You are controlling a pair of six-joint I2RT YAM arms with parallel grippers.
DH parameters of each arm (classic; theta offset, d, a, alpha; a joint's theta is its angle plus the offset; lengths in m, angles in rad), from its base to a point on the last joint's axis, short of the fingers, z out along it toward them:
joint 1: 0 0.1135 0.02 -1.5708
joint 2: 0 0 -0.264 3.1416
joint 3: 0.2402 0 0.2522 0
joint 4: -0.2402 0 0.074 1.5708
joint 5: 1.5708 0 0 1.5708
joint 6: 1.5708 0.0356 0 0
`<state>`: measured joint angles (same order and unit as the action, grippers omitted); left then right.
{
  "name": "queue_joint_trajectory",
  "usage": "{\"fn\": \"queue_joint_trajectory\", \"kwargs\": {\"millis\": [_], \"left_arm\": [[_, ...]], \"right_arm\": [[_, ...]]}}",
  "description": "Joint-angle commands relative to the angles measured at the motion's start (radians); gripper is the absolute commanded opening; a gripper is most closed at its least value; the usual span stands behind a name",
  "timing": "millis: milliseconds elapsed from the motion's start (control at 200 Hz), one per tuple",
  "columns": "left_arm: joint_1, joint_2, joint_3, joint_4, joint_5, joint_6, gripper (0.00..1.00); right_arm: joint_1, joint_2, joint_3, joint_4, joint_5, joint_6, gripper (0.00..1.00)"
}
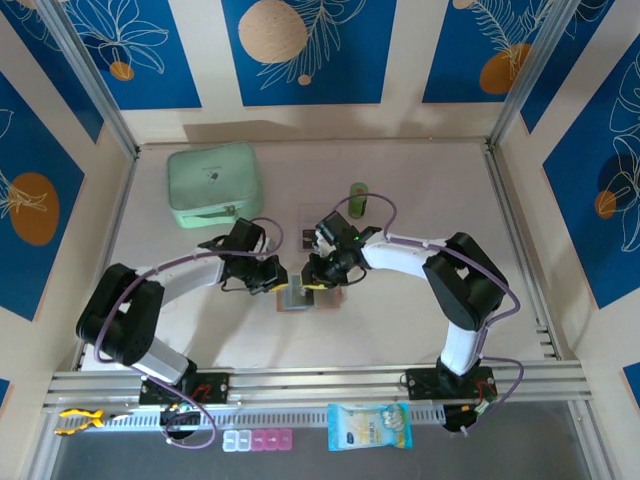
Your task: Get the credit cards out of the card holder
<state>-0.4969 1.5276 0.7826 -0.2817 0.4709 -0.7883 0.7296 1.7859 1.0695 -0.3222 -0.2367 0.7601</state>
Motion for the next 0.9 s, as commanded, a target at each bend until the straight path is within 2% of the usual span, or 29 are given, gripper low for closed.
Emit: {"fn": "queue_joint_trajectory", "kwargs": {"millis": [0, 355, 895], "left_arm": [[-0.018, 0.016, 0.027, -0.023, 0.02, 0.014, 0.09], [-0.057, 0.069, 0.014, 0.0, 0.019, -0.002, 0.04], [-0.062, 0.105, 0.002, -0.042, -0.036, 0.019, 0.02]], "right_arm": [[-0.017, -0.045, -0.031, 0.016, -0.025, 0.021, 0.24], [-0.041, -0.034, -0.069, 0.043, -0.064, 0.044, 0.25], [-0.05, 0.038, -0.071, 0.049, -0.107, 0.044, 0.26]]}}
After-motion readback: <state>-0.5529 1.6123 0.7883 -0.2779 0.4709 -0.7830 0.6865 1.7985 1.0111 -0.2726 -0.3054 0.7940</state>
